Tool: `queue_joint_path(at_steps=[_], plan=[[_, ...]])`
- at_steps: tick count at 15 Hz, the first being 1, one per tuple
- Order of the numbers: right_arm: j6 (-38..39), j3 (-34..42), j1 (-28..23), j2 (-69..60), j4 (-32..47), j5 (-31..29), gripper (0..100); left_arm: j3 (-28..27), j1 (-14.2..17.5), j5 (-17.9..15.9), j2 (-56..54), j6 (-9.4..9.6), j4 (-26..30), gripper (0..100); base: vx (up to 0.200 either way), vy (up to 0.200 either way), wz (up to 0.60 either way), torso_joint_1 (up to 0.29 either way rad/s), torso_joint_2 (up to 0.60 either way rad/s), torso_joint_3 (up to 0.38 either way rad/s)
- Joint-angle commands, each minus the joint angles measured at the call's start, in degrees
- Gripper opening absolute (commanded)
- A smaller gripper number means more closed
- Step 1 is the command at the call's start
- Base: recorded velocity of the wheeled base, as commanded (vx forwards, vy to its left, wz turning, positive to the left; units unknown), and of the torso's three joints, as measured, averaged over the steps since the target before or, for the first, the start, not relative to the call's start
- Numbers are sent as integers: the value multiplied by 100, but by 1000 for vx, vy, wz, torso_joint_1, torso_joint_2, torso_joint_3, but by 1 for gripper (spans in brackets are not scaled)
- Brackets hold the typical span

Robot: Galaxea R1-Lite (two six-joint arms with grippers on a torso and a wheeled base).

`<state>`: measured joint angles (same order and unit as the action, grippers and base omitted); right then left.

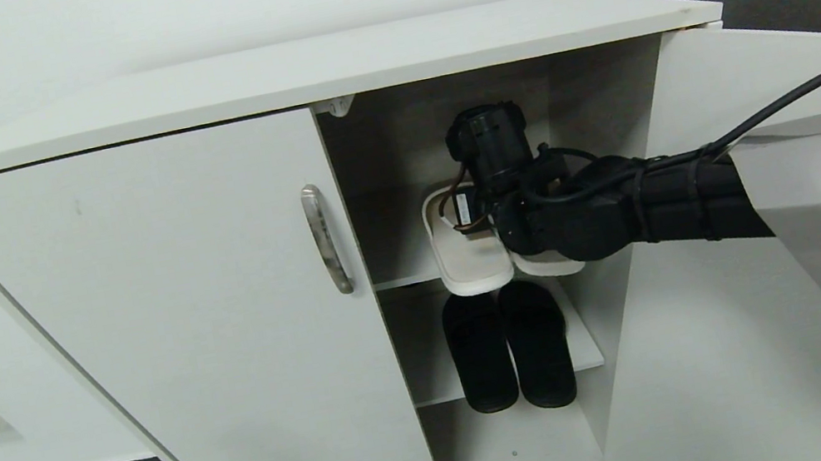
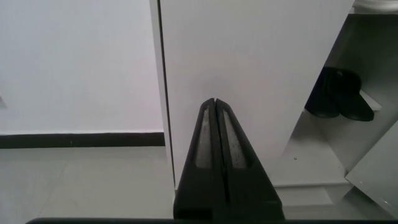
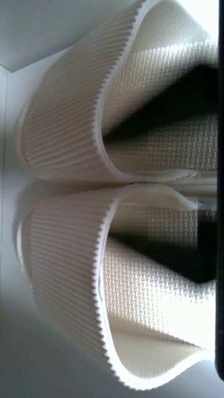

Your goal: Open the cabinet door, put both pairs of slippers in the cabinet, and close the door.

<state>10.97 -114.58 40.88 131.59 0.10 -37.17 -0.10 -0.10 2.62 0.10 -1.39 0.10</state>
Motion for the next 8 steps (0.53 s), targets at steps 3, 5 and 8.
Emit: queue_joint_path(at_steps=[3,5,8], plan=[[37,76,35,-80,52,-27,100,1,1,2,8,-2,-1,0,0,0,0,0,0,0],[37,208,87,-195,52,-54,100,1,1,2,-1,-2,-1,0,0,0,0,0,0,0],[63,621,149,-555,17,-80,100,1,-8,10,8,-2,-1,0,0,0,0,0,0,0]])
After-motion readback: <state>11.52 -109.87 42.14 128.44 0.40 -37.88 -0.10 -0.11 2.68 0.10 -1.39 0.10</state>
